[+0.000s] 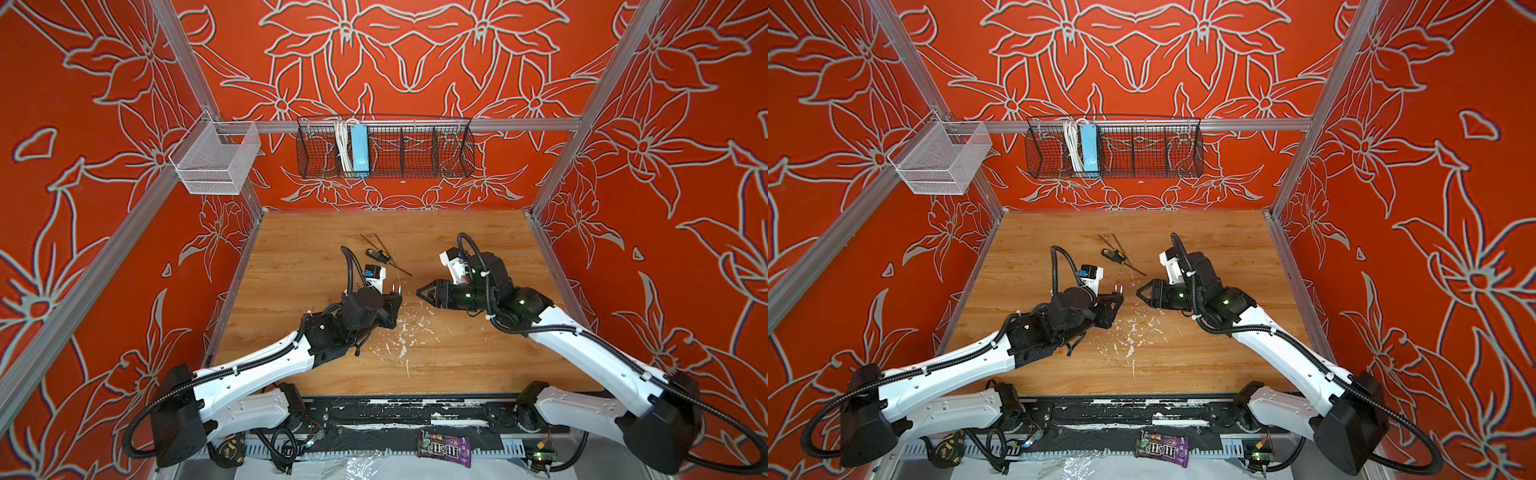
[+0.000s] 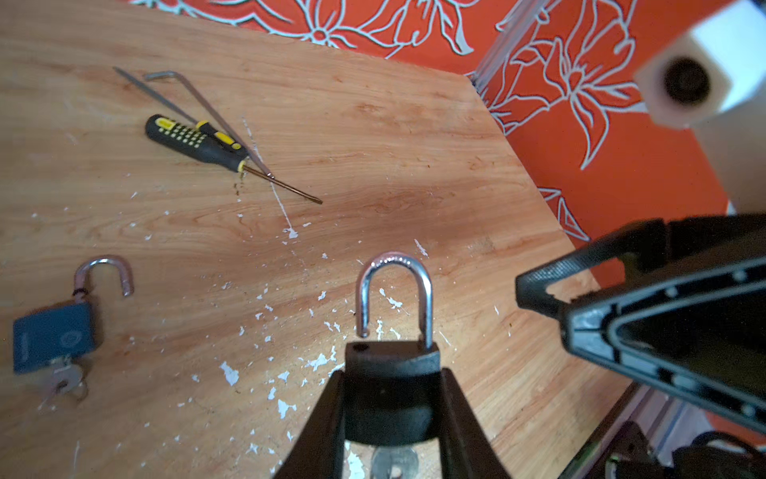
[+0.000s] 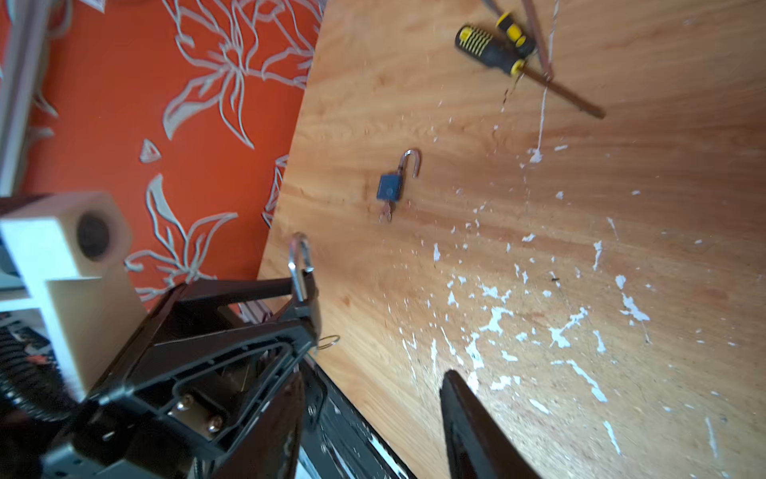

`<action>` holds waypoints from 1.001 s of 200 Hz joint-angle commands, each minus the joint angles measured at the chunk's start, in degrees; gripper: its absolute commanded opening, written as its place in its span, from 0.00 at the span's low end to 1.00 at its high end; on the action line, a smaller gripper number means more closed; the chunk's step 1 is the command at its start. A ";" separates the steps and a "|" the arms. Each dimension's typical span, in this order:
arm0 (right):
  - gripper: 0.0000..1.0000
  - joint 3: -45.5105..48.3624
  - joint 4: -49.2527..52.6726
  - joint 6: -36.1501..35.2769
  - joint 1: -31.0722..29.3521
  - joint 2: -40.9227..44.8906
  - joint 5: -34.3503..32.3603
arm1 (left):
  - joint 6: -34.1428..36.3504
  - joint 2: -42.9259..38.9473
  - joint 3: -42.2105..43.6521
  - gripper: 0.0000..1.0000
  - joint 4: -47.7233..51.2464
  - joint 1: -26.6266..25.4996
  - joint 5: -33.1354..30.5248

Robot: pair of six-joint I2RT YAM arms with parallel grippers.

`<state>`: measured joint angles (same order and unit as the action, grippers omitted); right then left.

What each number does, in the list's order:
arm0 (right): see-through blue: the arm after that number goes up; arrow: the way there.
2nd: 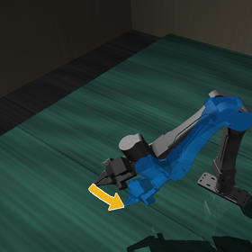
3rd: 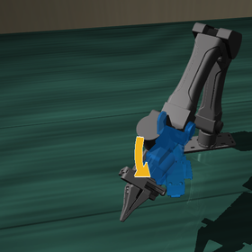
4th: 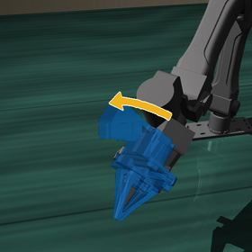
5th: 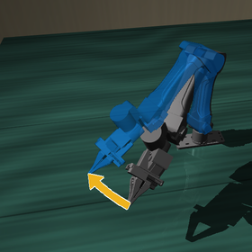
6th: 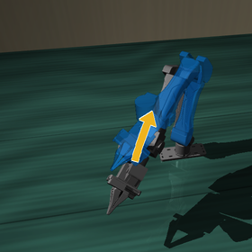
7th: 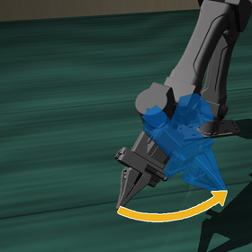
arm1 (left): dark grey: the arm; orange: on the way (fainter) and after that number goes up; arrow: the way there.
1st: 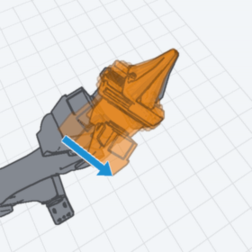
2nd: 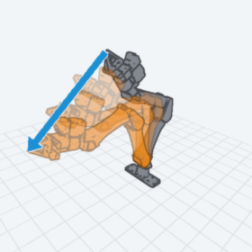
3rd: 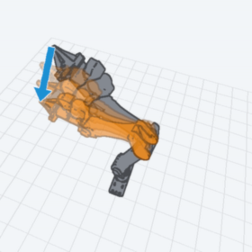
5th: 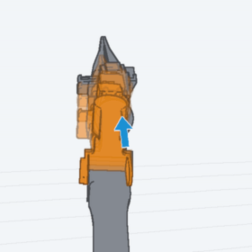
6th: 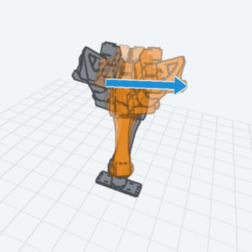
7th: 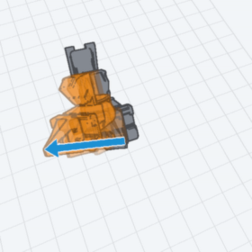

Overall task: Unlock with the key
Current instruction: 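Pull the shackle up with the right gripper while the left gripper holds the padlock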

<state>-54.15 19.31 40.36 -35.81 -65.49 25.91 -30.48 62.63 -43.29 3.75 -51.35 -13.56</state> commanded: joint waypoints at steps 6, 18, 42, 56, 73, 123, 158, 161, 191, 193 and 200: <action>0.57 -5.26 6.42 -7.27 0.28 -2.76 2.57 | 11.18 1.00 1.63 0.00 -10.38 0.11 5.97; 0.57 -6.56 7.03 -8.22 0.29 -4.25 3.10 | 12.74 1.33 2.45 0.00 -12.50 0.12 6.98; 0.58 -10.06 10.37 -11.09 0.28 -7.50 2.72 | 13.84 1.71 2.70 0.00 -13.63 0.12 7.57; 0.59 -10.95 11.26 -12.04 0.37 -8.55 1.04 | 14.61 1.88 2.93 0.00 -14.29 0.14 8.26; 0.59 -12.35 11.57 -12.54 0.47 -9.83 0.27 | 14.84 2.14 2.84 0.00 -14.21 0.12 8.64; 0.61 -18.11 15.81 -15.02 0.65 -14.21 -3.18 | 15.48 2.52 3.03 0.00 -13.78 0.16 8.24; 0.61 -20.26 18.97 -17.37 0.83 -15.80 -5.10 | 15.71 1.88 3.48 0.00 -14.12 0.12 7.68; 0.61 -20.41 19.26 -17.53 0.90 -15.95 -5.27 | 15.71 1.90 3.55 0.00 -14.10 0.11 7.67; 0.61 -21.81 21.63 -19.13 1.26 -16.75 -5.26 | 15.86 1.62 3.74 0.00 -14.15 0.11 7.66; 0.61 -21.92 21.88 -19.23 1.27 -16.77 -5.41 | 15.93 1.64 3.87 0.00 -14.26 0.11 7.74; 0.62 -22.05 22.25 -19.56 1.42 -16.85 -5.77 | 16.14 1.64 4.05 0.00 -14.42 0.13 7.85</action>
<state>-73.95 37.65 23.90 -34.96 -81.76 22.35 -15.55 65.04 -40.21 -7.84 -51.35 -5.63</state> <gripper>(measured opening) 0.613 0.316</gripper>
